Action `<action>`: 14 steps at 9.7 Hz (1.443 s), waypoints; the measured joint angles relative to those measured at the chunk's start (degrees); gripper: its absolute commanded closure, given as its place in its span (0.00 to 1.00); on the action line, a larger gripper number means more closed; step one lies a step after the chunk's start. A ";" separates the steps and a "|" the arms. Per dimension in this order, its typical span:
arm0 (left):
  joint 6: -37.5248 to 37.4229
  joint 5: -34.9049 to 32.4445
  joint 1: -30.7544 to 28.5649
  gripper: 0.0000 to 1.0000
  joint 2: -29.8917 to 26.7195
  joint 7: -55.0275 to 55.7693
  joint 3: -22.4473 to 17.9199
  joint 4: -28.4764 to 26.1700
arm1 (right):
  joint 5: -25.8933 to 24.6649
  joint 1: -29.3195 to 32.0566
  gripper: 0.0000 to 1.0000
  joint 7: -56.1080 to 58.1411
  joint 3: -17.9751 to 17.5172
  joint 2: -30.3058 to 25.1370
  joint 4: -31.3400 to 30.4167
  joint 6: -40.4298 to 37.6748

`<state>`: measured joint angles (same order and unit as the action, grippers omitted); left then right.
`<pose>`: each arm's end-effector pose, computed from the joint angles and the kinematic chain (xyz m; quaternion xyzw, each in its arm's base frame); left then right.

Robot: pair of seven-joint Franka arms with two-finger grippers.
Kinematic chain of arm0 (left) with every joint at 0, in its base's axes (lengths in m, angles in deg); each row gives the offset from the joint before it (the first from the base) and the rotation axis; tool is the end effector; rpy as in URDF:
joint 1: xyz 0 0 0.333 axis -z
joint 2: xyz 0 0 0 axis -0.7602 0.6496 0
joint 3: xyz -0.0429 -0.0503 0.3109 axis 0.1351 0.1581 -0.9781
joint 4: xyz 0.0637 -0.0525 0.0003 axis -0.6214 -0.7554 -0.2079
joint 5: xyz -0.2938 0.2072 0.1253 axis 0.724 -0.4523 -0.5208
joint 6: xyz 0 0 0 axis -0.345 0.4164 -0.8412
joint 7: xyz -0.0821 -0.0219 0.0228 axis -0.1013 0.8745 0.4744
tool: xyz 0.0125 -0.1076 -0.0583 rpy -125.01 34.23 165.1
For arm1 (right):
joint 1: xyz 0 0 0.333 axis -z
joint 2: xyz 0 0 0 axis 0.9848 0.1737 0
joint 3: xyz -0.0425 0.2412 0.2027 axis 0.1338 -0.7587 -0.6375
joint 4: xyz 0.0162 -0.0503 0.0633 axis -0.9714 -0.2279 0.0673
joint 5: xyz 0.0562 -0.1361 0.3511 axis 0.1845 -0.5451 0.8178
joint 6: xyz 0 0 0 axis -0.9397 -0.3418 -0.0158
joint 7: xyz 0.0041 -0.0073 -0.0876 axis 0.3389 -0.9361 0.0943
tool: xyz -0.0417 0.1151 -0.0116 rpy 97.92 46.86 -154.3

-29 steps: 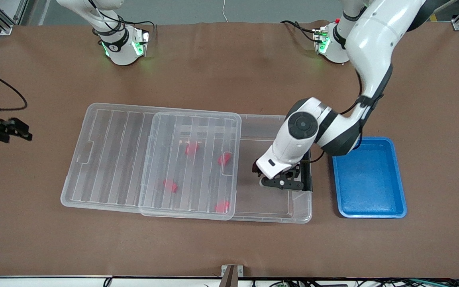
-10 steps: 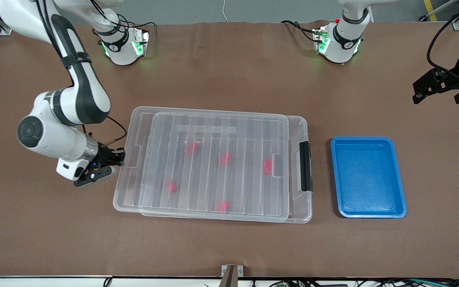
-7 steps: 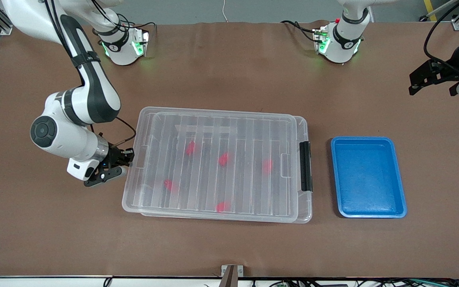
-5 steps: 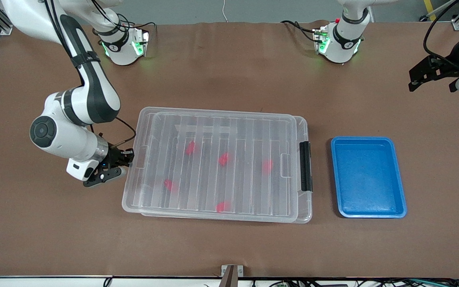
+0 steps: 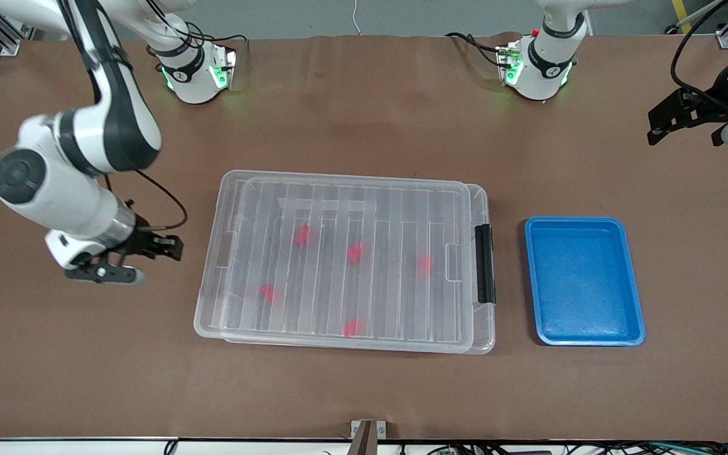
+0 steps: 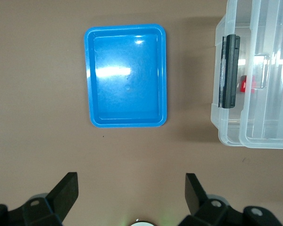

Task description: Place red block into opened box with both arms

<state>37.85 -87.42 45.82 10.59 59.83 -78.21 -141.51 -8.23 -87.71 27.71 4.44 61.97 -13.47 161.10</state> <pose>0.5160 -0.0616 0.6594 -0.9993 0.0338 0.0018 0.0173 0.6064 0.0880 0.4555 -0.9976 0.0681 -0.0112 0.0039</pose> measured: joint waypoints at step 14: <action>0.00 0.00 0.08 0.00 -0.01 0.00 -0.01 -0.15 | 0.94 10.75 0.00 14.40 5.71 -12.52 12.73 -24.85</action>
